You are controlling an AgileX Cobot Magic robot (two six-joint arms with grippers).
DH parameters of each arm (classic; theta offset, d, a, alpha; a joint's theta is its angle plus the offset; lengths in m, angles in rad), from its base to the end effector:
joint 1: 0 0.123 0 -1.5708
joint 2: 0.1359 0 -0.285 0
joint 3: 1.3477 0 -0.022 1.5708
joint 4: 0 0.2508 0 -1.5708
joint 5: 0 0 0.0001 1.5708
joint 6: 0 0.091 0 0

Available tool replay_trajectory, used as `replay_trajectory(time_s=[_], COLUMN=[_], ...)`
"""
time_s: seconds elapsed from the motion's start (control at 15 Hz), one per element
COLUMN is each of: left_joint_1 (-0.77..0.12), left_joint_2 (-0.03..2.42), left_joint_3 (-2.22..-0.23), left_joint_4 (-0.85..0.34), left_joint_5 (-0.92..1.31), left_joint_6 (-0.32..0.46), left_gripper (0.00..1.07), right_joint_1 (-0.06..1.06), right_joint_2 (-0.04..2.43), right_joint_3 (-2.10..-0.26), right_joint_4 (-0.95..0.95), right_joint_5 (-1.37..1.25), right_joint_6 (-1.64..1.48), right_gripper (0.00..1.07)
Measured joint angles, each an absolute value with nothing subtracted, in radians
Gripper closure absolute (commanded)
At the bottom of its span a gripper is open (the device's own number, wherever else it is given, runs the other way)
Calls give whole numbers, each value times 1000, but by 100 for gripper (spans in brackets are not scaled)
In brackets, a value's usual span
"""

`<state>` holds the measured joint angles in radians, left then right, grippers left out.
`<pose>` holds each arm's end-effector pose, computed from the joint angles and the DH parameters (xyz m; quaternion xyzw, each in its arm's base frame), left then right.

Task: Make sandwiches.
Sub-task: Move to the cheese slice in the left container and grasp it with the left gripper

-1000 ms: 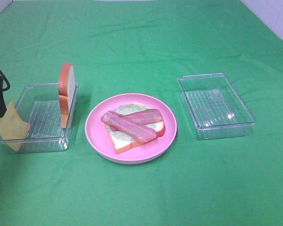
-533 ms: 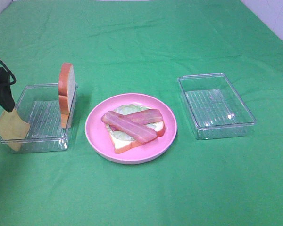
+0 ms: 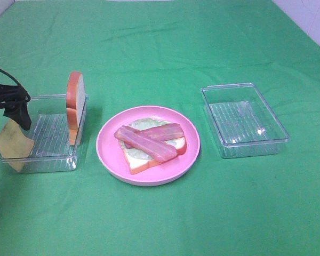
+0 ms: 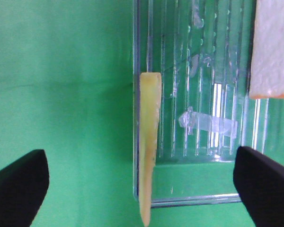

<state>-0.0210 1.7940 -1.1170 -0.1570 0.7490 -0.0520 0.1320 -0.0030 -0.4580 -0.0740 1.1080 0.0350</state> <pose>0.3418 -0.0169 0.1807 -0.0662 0.9893 -0.0639 0.1131 -0.0021 -0.0064 0.2620 -0.0408 0.8734 0.0035 0.4853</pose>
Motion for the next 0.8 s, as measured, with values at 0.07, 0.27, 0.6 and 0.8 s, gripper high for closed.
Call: replay_trajectory(time_s=[0.07, 0.27, 0.6, 0.8], left_joint_1=[-21, -21, -21, -21], left_joint_2=[1812, 1845, 1867, 1867], left_joint_3=[-1117, -1117, -1117, -1117], left_joint_4=[-158, -158, -158, -158], left_joint_5=[741, 715, 703, 694], left_joint_6=[-53, -53, -53, -53], left_gripper=[6, 11, 32, 74], right_joint_1=[132, 132, 132, 132], right_joint_2=[-3, -3, -3, -3], right_joint_3=[-458, -458, -458, -458], right_joint_4=[-74, -74, -74, -74], right_joint_5=[1108, 1108, 1108, 1108], right_joint_6=[35, 35, 35, 35], right_gripper=[12, 12, 12, 12])
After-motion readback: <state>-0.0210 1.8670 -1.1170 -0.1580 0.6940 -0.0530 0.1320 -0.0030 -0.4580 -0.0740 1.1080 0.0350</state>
